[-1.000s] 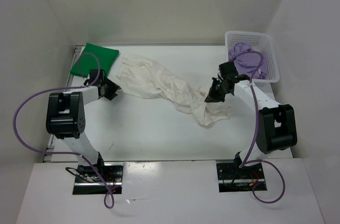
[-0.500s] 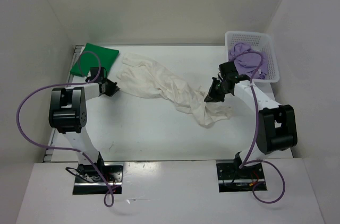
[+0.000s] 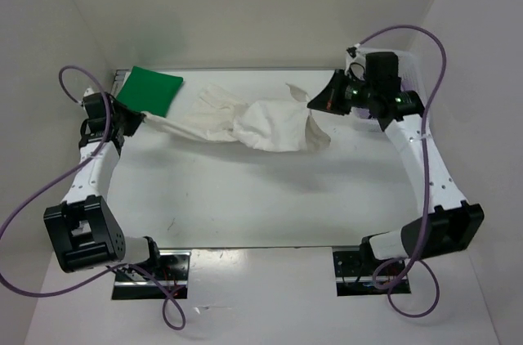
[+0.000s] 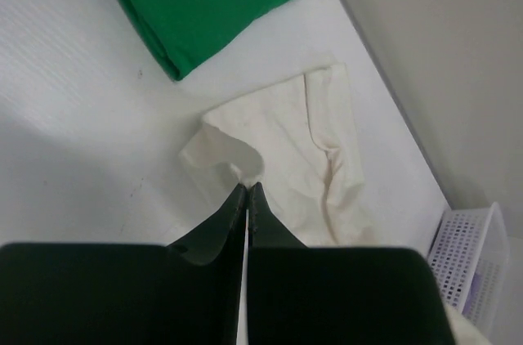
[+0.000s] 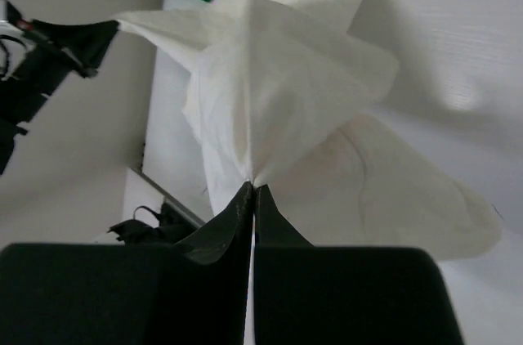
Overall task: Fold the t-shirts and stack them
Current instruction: Flatten out the tshirt
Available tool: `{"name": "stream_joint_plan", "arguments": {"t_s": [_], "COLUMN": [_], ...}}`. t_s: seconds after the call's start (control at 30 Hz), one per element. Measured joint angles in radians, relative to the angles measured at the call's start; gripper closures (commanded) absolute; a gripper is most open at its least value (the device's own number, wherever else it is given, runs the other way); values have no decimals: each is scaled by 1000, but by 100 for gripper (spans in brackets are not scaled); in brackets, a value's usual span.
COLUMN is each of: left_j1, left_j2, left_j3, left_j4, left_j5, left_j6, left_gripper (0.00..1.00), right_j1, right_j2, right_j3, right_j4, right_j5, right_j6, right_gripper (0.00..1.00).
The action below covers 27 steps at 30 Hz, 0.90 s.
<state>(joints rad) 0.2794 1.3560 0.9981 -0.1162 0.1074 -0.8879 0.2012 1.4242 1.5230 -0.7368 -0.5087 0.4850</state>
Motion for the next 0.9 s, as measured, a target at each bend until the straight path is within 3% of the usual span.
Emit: {"name": "stream_joint_plan", "arguments": {"t_s": [0.1,0.2,0.3,0.33,0.4,0.53,0.6,0.63,0.7,0.77,0.9], "left_j1": [5,6,10,11,12,13,13,13,14,14,14], "left_j2": [-11,3,11,9,7,-16,-32,-38,-48,-52,-54], "left_j3": [-61,-153,-205,-209,-209,-215,-225,-233,-247,-257,-279], "left_j4": [3,-29,-79,-89,-89,-83,-81,-78,-78,-78,-72], "left_j5": [2,4,8,10,13,29,38,43,53,61,78], "left_j6": [5,22,27,29,30,47,48,48,49,49,49], "left_gripper": [100,100,100,100,100,100,100,100,100,100,100], "right_j1": [-99,-192,-233,-233,-215,-125,-45,-3,72,129,234], "right_j2": [-52,42,259,304,322,201,111,69,-6,-61,-8], "right_j3": [-123,-230,-265,-276,-291,-283,-287,-293,-344,-446,-569], "right_j4": [85,138,164,159,120,94,84,80,95,100,80], "right_j5": [-101,-106,-54,-19,66,219,280,299,327,335,346], "right_j6": [8,19,35,41,39,12,1,-6,-6,12,82], "right_gripper": [100,100,71,50,39,36,49,74,86,81,45]}}
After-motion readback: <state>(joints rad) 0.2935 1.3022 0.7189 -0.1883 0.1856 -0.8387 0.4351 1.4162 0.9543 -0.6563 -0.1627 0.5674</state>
